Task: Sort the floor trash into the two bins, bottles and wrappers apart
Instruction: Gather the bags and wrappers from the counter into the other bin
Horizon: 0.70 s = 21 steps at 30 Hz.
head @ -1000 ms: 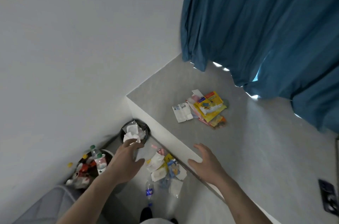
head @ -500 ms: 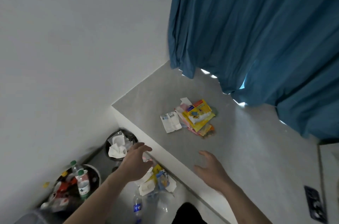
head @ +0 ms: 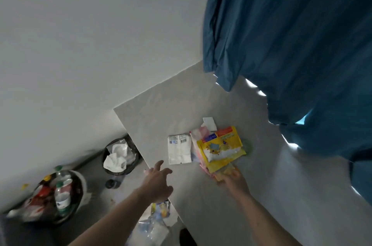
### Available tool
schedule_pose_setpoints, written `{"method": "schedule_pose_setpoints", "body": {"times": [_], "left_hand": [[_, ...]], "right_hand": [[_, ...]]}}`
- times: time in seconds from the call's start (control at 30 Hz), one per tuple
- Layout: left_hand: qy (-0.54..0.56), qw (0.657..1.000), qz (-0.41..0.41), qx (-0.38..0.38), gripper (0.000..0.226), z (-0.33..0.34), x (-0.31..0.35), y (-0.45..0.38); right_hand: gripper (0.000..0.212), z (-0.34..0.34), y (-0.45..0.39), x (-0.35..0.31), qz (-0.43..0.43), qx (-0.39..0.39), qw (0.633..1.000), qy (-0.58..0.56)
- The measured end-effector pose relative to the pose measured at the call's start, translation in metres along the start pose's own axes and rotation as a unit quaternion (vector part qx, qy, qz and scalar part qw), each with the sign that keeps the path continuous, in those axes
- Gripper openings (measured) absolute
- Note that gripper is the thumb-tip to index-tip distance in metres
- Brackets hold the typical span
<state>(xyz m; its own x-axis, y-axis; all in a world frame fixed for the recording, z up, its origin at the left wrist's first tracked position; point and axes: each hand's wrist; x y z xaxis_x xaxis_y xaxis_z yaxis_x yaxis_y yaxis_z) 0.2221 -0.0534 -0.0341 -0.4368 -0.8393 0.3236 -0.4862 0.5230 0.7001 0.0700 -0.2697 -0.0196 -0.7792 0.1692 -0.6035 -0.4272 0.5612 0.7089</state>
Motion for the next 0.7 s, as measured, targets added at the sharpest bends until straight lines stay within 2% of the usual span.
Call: {"method": "schedule_pose_setpoints", "body": {"times": [0.07, 0.17, 0.2, 0.37, 0.43, 0.53, 0.6, 0.67, 0.7], "left_hand": [[-0.018, 1.0, -0.005, -0.008, 0.067, 0.013, 0.014, -0.042], [-0.054, 0.998, -0.003, -0.02, 0.068, 0.04, 0.024, -0.105], [-0.066, 0.997, -0.004, -0.028, 0.068, 0.05, 0.027, -0.124], [-0.11, 0.993, -0.012, -0.046, 0.068, 0.093, 0.026, -0.193], [-0.114, 0.992, -0.019, -0.049, 0.073, 0.105, 0.023, -0.21], [-0.108, 0.992, -0.043, -0.056, 0.088, 0.12, 0.016, -0.221], [-0.106, 0.991, -0.054, -0.054, 0.096, 0.128, 0.009, -0.221], [-0.093, 0.993, -0.054, -0.04, 0.098, 0.129, 0.005, -0.22], [-0.082, 0.995, -0.052, -0.029, 0.098, 0.128, 0.004, -0.217]], "right_hand": [[0.049, -0.005, -0.053, 0.014, 0.041, -0.001, 0.999, -0.022], [0.103, 0.0, -0.19, 0.102, 0.1, 0.01, 0.992, -0.071], [0.111, 0.005, -0.23, 0.127, 0.129, 0.024, 0.988, -0.085], [0.121, 0.024, -0.259, 0.084, 0.192, 0.087, 0.97, -0.125], [0.113, 0.035, -0.267, 0.07, 0.19, 0.093, 0.964, -0.16], [0.07, 0.05, -0.276, 0.061, 0.204, 0.056, 0.951, -0.227], [0.053, 0.054, -0.281, 0.067, 0.229, 0.015, 0.943, -0.241], [0.056, 0.058, -0.29, 0.079, 0.211, -0.014, 0.936, -0.281], [0.069, 0.059, -0.296, 0.086, 0.194, -0.028, 0.935, -0.296]]}}
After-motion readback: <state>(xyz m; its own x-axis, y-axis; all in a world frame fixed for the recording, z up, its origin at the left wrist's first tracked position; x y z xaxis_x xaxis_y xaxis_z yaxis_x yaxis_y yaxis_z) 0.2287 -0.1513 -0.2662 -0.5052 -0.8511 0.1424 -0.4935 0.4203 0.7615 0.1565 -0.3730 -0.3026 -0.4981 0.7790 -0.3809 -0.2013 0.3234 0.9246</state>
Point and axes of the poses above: each hand's wrist, its own y-axis away from the middle knuckle, its own z-axis out of the palm, x = y × z, and after that the axes turned 5 degrees about -x, right-handed
